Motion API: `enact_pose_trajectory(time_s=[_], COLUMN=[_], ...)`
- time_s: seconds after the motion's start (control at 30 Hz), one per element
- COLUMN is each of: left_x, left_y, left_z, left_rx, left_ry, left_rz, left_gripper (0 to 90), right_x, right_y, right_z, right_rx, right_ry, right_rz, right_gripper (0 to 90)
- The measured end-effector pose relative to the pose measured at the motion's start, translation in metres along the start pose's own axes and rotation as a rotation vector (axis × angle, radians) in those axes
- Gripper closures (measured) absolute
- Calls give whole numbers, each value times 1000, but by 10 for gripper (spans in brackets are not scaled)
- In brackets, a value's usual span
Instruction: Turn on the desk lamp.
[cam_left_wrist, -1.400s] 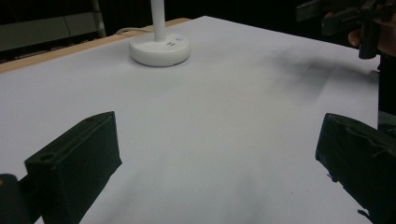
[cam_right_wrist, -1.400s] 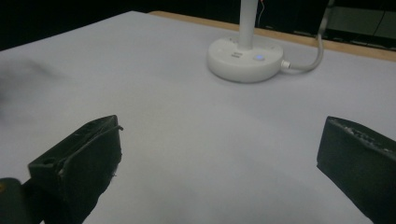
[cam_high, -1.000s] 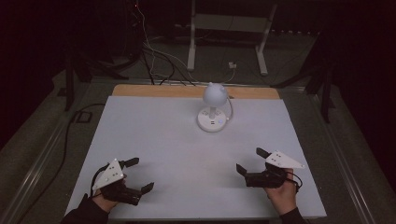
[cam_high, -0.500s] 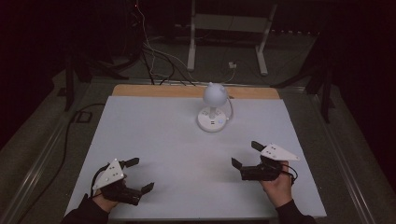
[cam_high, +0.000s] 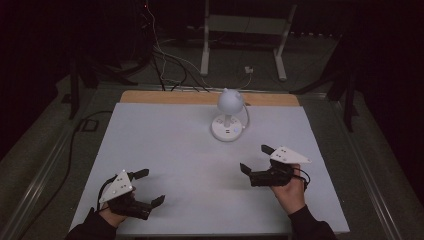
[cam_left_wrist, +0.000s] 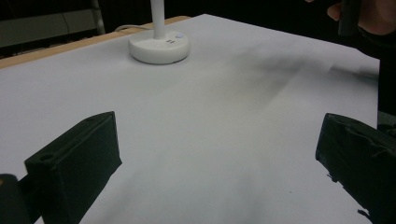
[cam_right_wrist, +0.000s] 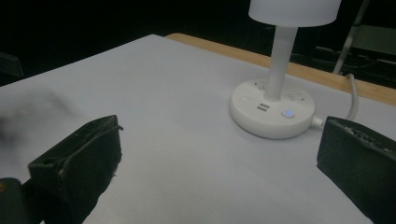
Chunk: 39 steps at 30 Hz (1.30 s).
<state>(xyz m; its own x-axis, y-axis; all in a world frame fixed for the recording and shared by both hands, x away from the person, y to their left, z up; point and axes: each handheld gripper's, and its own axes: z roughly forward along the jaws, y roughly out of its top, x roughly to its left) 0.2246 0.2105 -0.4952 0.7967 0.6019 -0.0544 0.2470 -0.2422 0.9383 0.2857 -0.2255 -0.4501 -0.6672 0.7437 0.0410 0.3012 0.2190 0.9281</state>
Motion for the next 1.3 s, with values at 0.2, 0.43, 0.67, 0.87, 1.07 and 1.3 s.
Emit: enact_pose_trajectory(time_s=[0.2, 0.43, 0.67, 0.87, 1.07, 1.3], left_x=[0, -1, -1, -1, -1, -1], left_y=[0, 0, 0, 0, 0, 0], left_z=[0, 0, 0, 0, 0, 0], left_rx=[0, 1, 1, 0, 0, 0], left_ry=[-2, -3, -4, -4, -5, -6], left_rz=[0, 3, 4, 6, 7, 6], left_gripper=[3, 4, 3, 3, 4, 3], right_x=[2, 6, 11, 15, 16, 14], right_y=[6, 13, 20, 25, 31, 37], right_z=[7, 18, 30, 41, 50, 61], right_rx=[-4, -7, -14, -25, -38, -41], right_ry=[3, 6, 14, 12, 14, 9], right_rz=[-5, -17, -36, -49, -48, -44], right_gripper=[0, 0, 0, 0, 0, 0])
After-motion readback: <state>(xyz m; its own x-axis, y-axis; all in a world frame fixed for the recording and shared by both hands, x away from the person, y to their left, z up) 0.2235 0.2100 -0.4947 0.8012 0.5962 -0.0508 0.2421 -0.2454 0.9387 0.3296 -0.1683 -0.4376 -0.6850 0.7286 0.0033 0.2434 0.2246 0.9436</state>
